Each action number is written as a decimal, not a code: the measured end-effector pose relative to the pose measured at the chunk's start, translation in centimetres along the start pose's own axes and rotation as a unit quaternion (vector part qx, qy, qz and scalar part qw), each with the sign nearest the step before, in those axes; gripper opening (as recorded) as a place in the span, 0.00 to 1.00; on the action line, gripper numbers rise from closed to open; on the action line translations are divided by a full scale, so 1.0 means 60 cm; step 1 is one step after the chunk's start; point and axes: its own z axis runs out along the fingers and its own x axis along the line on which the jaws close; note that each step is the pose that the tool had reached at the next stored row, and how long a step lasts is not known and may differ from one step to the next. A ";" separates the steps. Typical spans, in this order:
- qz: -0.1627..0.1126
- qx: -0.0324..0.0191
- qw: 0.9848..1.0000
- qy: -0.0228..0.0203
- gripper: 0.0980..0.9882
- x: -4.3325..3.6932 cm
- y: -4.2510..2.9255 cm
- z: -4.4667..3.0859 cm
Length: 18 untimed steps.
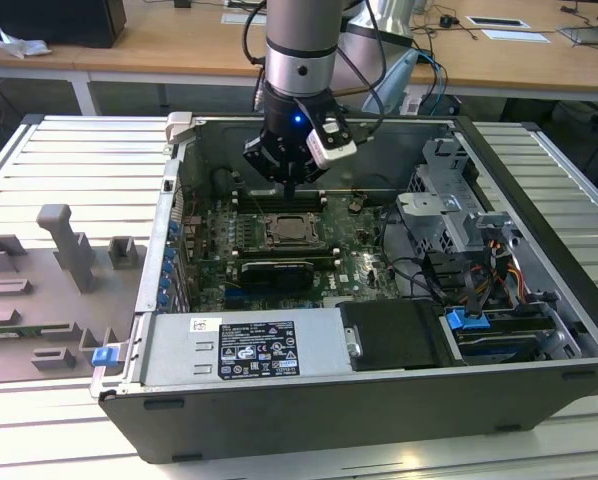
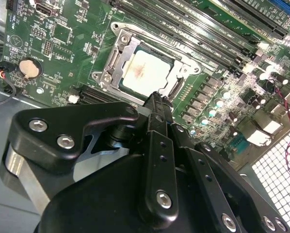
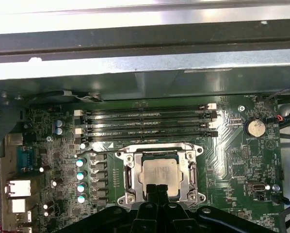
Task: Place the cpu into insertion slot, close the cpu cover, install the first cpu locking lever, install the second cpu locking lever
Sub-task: 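Install the first cpu locking lever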
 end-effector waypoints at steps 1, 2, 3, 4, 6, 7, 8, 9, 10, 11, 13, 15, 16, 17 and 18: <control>0.000 0.000 1.000 0.000 0.01 0.001 0.000 0.000; 0.000 0.000 1.000 0.000 0.01 0.001 0.000 0.000; 0.000 0.000 1.000 0.000 0.01 0.001 0.000 -0.001; 0.000 0.000 1.000 -0.001 0.01 0.001 0.000 -0.002; 0.000 0.000 1.000 -0.001 0.01 0.001 0.000 -0.005; 0.000 0.000 1.000 -0.001 0.01 0.001 0.000 -0.005; 0.000 0.000 1.000 -0.001 0.01 0.002 0.000 -0.005; 0.000 0.000 1.000 -0.001 0.01 0.003 0.000 -0.005; 0.000 0.000 1.000 -0.001 0.01 0.004 0.000 -0.005; 0.000 0.000 1.000 -0.002 0.01 0.006 0.000 -0.005; 0.000 0.000 1.000 -0.002 0.01 0.010 0.000 -0.005; 0.000 0.000 1.000 -0.003 0.01 0.014 -0.001 -0.005; 0.000 0.000 1.000 -0.003 0.01 0.016 -0.001 -0.005; 0.000 0.000 1.000 -0.003 0.01 0.018 -0.001 -0.005; 0.000 0.000 1.000 -0.003 0.01 0.020 -0.001 -0.005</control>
